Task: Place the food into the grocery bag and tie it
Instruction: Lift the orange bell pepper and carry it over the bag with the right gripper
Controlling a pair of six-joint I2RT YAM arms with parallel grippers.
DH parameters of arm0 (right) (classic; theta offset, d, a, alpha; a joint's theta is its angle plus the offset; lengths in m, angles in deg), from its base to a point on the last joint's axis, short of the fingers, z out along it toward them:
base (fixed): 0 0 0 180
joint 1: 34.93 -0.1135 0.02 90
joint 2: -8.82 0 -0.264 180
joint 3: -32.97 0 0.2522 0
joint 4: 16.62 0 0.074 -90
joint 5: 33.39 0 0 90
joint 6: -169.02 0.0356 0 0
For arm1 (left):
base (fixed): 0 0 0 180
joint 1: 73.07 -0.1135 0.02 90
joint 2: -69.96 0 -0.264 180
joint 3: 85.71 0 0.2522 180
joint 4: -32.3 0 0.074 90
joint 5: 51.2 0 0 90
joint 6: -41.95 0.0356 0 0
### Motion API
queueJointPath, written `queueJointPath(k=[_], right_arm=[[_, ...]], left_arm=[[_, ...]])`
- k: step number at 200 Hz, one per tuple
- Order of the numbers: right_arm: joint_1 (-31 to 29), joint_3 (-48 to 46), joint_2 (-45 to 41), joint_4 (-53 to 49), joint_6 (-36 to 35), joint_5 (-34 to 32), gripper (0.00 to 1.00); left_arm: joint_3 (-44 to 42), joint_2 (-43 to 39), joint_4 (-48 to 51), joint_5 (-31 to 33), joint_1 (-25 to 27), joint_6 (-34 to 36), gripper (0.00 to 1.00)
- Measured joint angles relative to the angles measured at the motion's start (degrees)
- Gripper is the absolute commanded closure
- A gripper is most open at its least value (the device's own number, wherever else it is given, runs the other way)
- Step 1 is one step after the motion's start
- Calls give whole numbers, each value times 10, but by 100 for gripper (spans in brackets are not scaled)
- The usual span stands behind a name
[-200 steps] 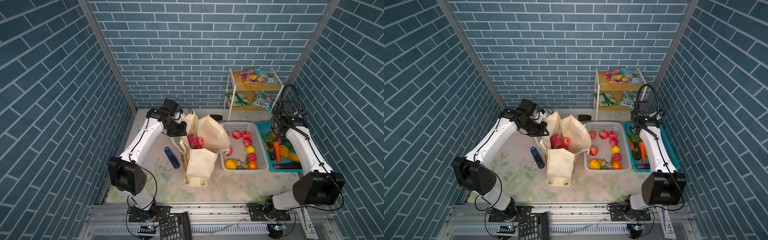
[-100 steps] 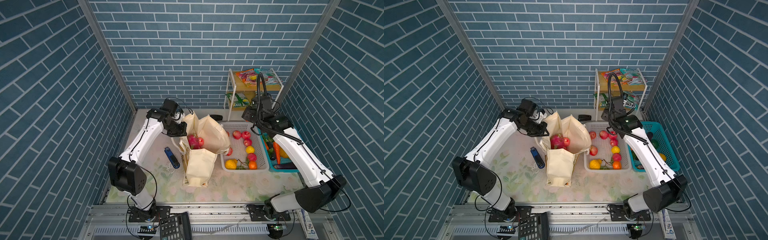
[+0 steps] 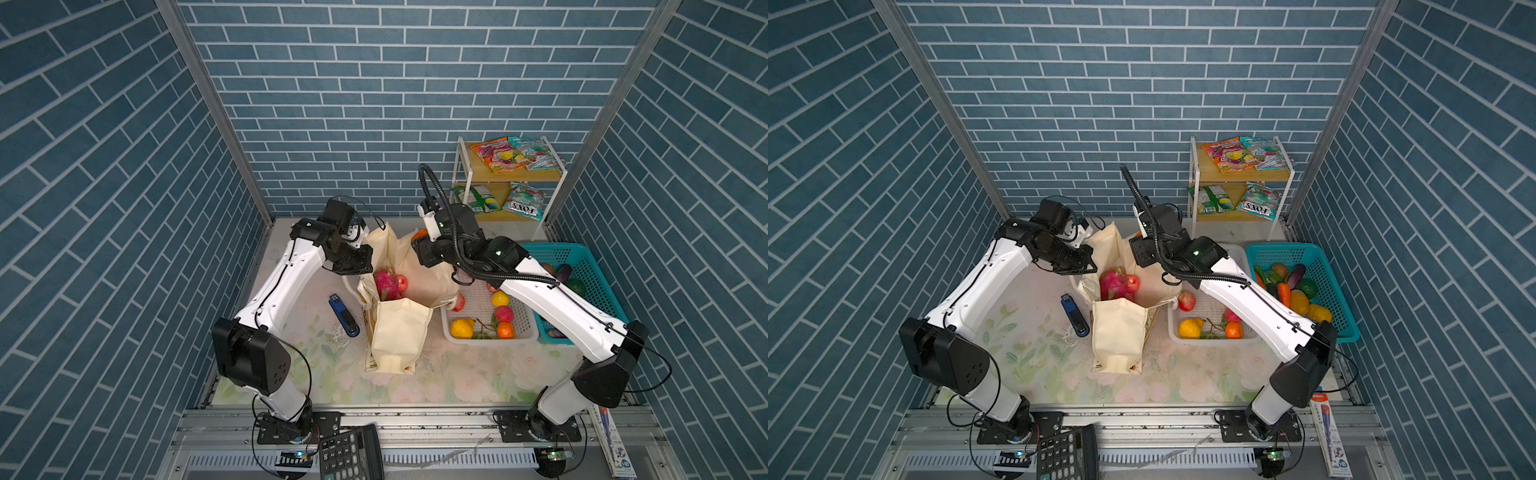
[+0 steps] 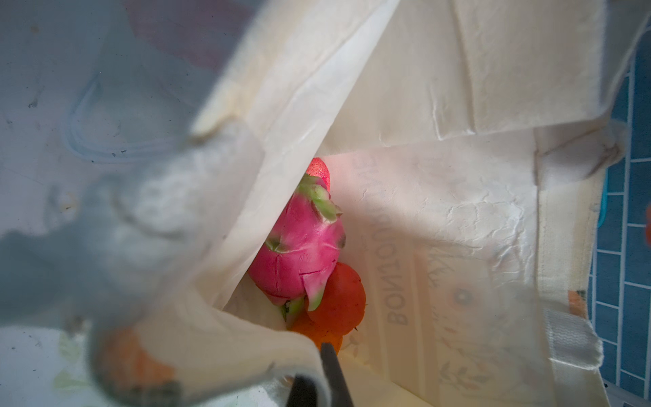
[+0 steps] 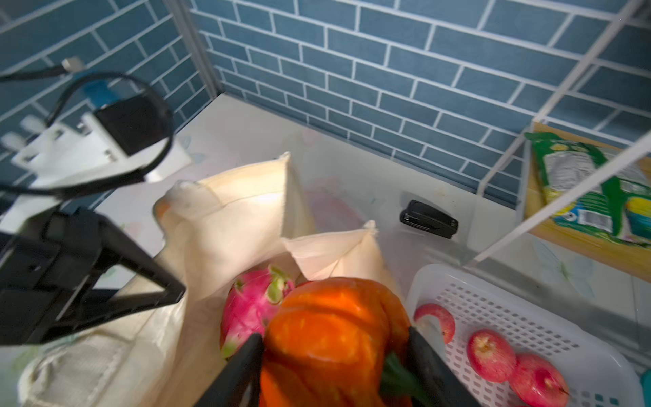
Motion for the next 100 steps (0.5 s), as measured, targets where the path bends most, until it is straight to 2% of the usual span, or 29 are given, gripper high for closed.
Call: queueJointPath(k=[31,100], right_arm=[[-12,-7,5,5,-28,38,38],[-21,-32,47,2,-44,92,38]], left_arm=[[-3,-1,-2,1,0,0,95],[-10,-10,-5,2,0,0,95]])
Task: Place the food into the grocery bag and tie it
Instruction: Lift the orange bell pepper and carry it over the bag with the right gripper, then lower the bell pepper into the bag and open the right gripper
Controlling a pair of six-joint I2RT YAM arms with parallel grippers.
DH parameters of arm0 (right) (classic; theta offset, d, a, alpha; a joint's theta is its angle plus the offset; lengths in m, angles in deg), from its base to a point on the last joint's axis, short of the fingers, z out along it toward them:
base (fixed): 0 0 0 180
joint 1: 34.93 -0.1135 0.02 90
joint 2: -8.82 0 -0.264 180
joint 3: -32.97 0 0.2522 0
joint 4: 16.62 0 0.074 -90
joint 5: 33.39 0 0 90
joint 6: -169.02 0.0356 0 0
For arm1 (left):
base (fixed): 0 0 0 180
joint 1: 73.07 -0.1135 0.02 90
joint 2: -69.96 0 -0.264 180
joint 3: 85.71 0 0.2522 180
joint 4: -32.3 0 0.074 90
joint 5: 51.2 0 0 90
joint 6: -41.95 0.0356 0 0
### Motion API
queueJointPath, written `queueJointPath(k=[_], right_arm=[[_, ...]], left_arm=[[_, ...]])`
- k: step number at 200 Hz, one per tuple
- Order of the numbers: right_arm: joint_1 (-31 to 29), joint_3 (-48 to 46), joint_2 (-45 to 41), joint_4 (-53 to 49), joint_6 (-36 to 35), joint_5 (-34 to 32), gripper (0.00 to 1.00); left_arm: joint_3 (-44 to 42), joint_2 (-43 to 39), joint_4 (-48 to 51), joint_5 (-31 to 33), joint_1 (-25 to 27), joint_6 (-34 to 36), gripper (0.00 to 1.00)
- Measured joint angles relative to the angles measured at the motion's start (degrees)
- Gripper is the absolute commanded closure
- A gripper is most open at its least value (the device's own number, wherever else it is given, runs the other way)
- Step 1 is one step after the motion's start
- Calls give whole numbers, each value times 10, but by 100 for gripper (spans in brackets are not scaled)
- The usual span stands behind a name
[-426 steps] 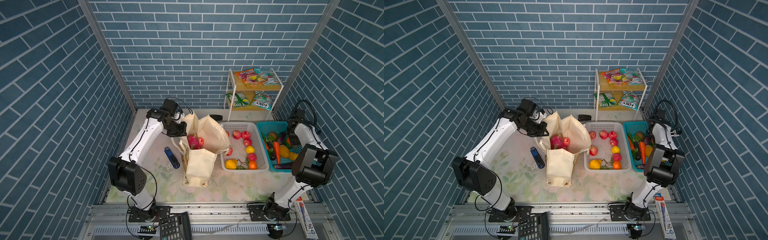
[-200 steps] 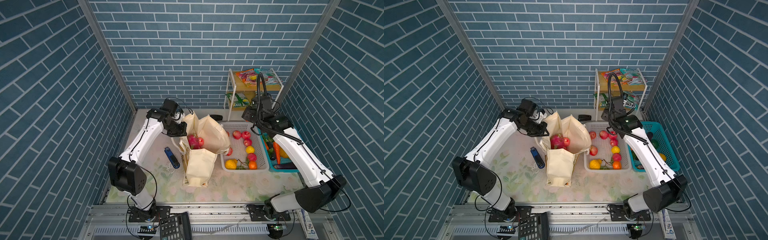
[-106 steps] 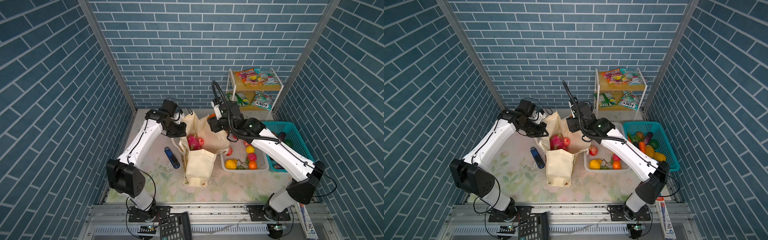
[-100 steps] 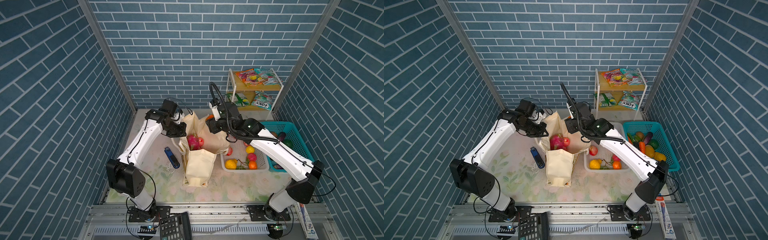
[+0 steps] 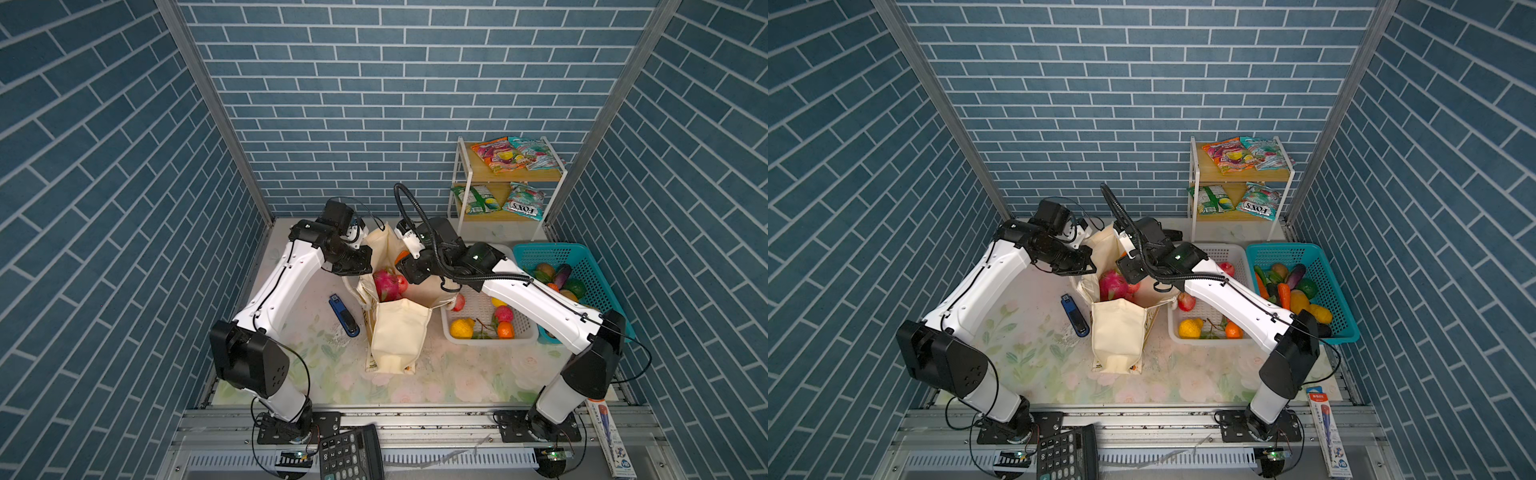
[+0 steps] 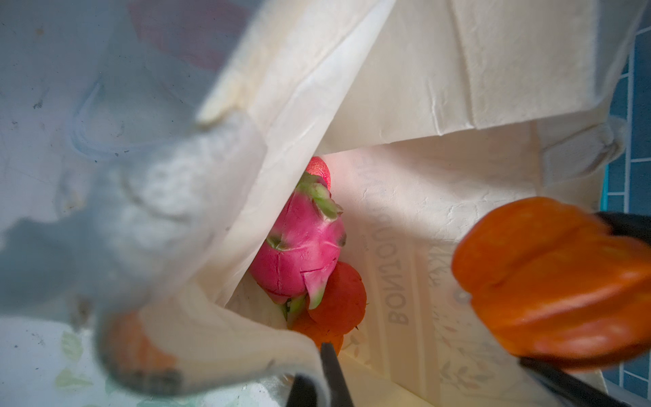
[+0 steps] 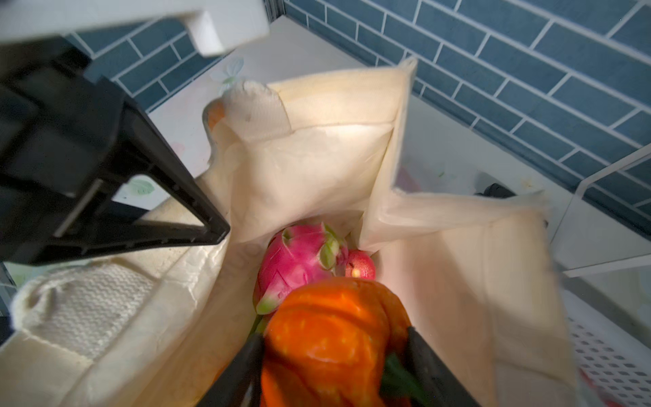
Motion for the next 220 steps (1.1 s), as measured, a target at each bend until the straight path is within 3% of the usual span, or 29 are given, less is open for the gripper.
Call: queueJointPath(k=[164,199,220], right_arm=[[-4,-71,69,21,-4,62,36],[-5,-81,70,35,-4,66,32],[-5,-81,75,43,-5,69,24]], left_arm=[[-5,-16,2,4,0,0,95],[-15,-21,1,8,0,0,95],[-20,-25,-3,8,0,0,95]])
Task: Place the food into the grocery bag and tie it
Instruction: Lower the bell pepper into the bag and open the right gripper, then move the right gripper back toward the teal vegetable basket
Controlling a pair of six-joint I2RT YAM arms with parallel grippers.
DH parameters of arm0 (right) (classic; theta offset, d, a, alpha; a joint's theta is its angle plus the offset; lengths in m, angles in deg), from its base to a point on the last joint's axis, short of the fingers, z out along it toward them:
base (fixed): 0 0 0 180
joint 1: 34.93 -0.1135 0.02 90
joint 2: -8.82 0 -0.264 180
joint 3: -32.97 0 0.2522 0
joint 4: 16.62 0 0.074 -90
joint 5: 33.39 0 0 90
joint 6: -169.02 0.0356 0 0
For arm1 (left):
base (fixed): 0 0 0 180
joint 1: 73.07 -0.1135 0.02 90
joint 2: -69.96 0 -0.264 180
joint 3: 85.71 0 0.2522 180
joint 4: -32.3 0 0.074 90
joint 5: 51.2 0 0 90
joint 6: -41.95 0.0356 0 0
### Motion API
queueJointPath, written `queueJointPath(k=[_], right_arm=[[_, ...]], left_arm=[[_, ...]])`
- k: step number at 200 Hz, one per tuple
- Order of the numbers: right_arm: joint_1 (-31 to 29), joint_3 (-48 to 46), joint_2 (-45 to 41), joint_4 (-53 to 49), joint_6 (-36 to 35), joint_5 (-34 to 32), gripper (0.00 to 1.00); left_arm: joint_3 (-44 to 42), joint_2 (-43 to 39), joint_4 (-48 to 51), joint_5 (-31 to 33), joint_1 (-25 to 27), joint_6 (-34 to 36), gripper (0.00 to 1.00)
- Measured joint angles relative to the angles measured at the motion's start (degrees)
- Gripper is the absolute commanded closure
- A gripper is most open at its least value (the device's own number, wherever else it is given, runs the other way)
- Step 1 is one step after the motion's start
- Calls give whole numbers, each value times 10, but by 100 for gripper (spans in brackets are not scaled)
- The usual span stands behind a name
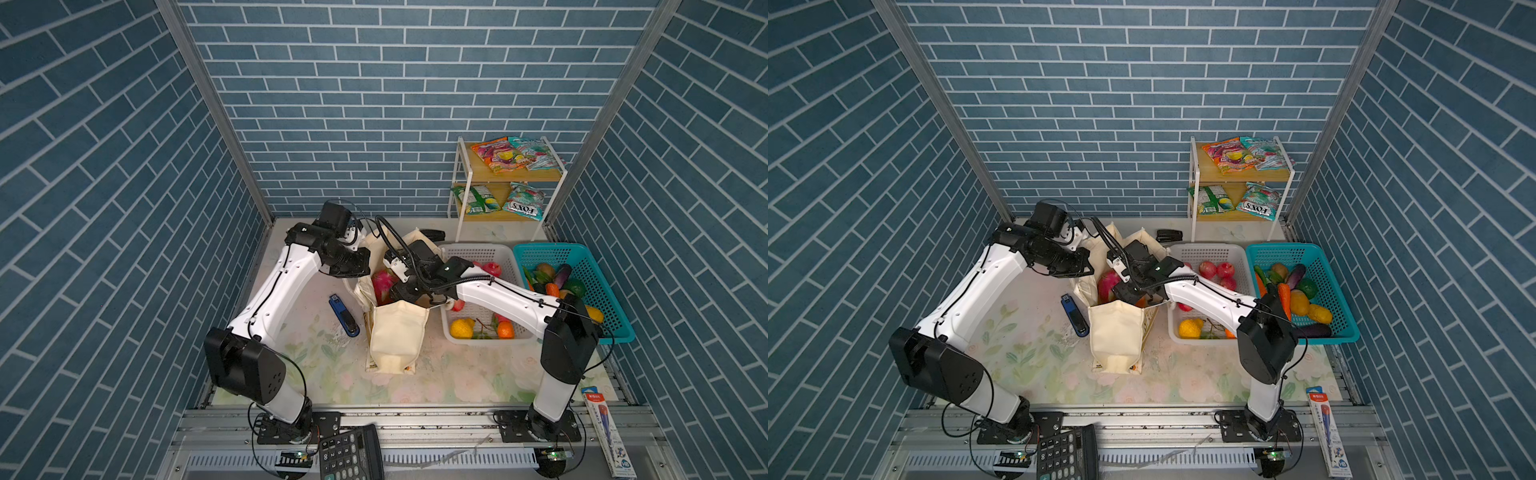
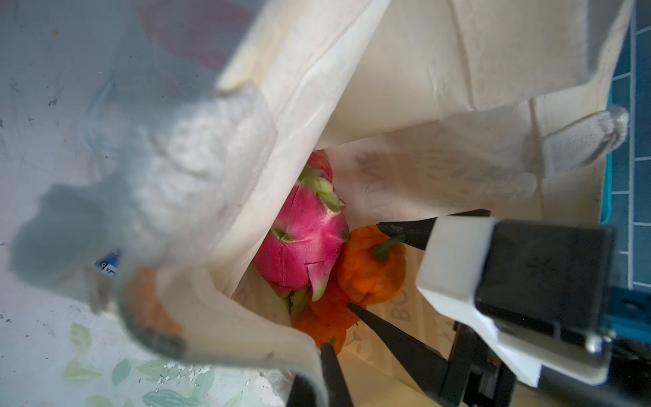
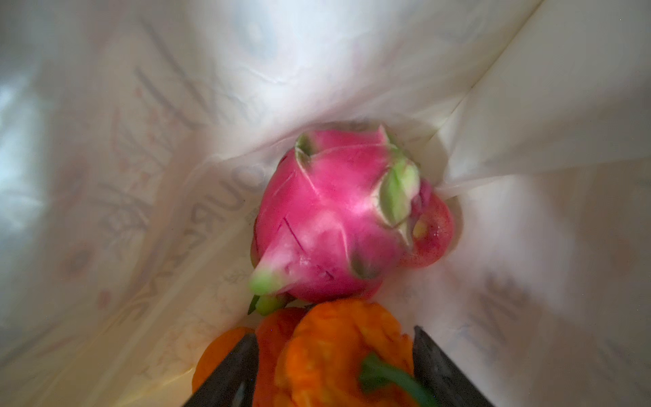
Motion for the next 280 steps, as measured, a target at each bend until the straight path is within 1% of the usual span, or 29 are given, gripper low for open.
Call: queueJointPath(k=[30,31,34,38,76,113,147,185,208,226,248,280], right_arm=[[-2,-1,2,9,-3,1,13],[-2,-1,2,9,-3,1,12],[-2,-1,2,10,-4,1,4],[-2,-1,2,11,-5,1,1],[-2,-1,2,15,-14,-2,1],[-3,-1,-8,15,-30,-21,1],[-1,1,-50,15,-47,-64,1],[16,9,-113,25,-57,-118,1],[49,9,-153,37,-56,-150,1],[90,-5,-189,57,-52,-171,1],[155,-43,-239,73,-33,-198,1],[266,-113,-300,84,9,-229,2]], left_arm=[[-2,-2,-4,0,0,0,95],[-2,-2,-4,0,0,0,95],[-2,-2,-4,0,0,0,95],[-2,-2,-4,0,0,0,95],[-3,-2,-4,0,0,0,95],[-8,-4,-9,0,0,1,95],[-9,-6,-11,0,0,2,95],[-9,-6,-11,-1,0,2,95],[-9,-6,-12,-2,0,2,95],[-9,-6,-12,-3,0,2,95],[-9,-6,-12,-3,0,2,95],[-9,-6,-12,-3,0,2,95]])
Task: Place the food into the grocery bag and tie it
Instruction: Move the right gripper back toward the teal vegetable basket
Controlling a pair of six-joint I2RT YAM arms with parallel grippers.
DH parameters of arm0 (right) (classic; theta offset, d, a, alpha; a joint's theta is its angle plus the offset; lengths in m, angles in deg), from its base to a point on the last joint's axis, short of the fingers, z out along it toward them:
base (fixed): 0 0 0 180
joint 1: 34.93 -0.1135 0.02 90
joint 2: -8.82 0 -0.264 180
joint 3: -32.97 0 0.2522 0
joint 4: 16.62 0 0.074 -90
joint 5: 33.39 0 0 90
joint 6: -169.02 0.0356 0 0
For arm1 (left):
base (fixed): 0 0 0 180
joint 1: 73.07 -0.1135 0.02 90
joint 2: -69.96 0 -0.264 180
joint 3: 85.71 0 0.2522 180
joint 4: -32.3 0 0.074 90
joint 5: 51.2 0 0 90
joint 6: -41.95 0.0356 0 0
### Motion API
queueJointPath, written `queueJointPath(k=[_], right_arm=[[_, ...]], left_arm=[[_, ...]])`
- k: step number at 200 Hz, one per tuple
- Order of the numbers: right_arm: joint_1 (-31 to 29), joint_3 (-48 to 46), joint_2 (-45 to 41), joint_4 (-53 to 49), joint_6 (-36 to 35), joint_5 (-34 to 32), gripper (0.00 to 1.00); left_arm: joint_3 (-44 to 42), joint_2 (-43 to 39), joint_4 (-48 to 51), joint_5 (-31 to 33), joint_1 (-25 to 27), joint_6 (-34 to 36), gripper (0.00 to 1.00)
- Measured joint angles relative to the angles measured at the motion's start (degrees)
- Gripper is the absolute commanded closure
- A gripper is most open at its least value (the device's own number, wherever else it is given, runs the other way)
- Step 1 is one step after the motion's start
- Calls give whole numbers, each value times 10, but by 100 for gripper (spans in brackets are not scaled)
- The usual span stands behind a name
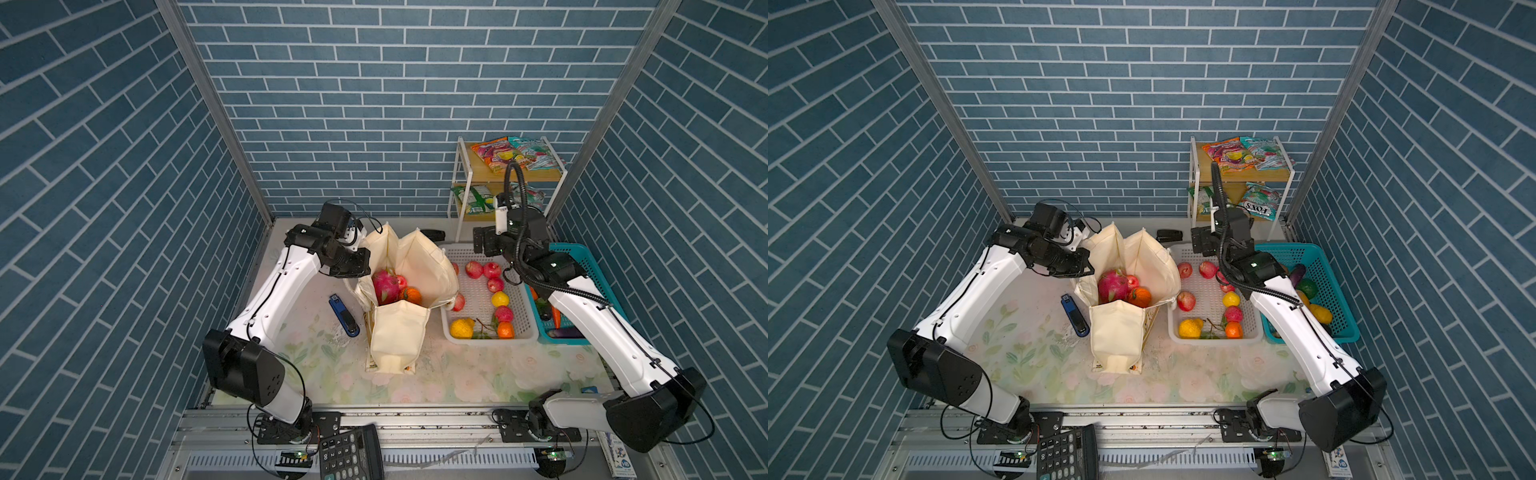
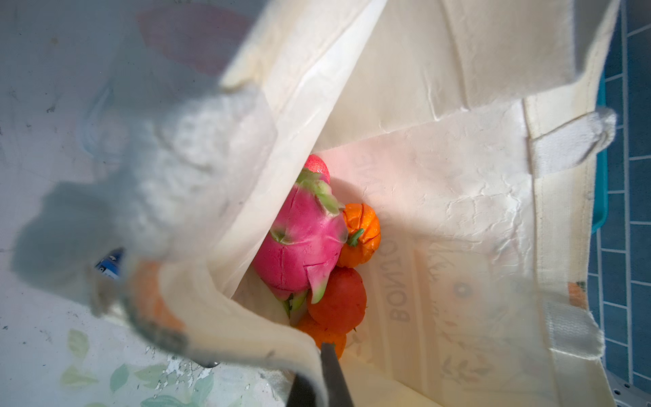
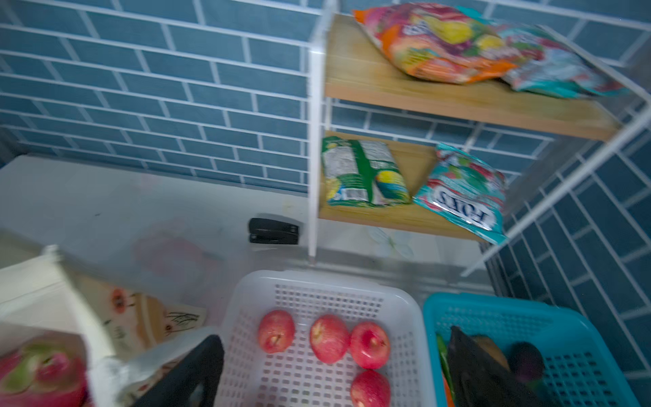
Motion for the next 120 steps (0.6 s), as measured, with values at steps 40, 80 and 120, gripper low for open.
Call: queueJointPath(k=[40,80,120], right_arm=[[150,-88,-52,0,70,-5,2],[299,-130,-69,-31,142,11,6],[435,-138,-52,-77,254,62,10]], left_arm=[[0,0,0,0,0,0,95],[0,0,-1,0,0,-1,95],[-9,0,-13,0,0,-7,95]])
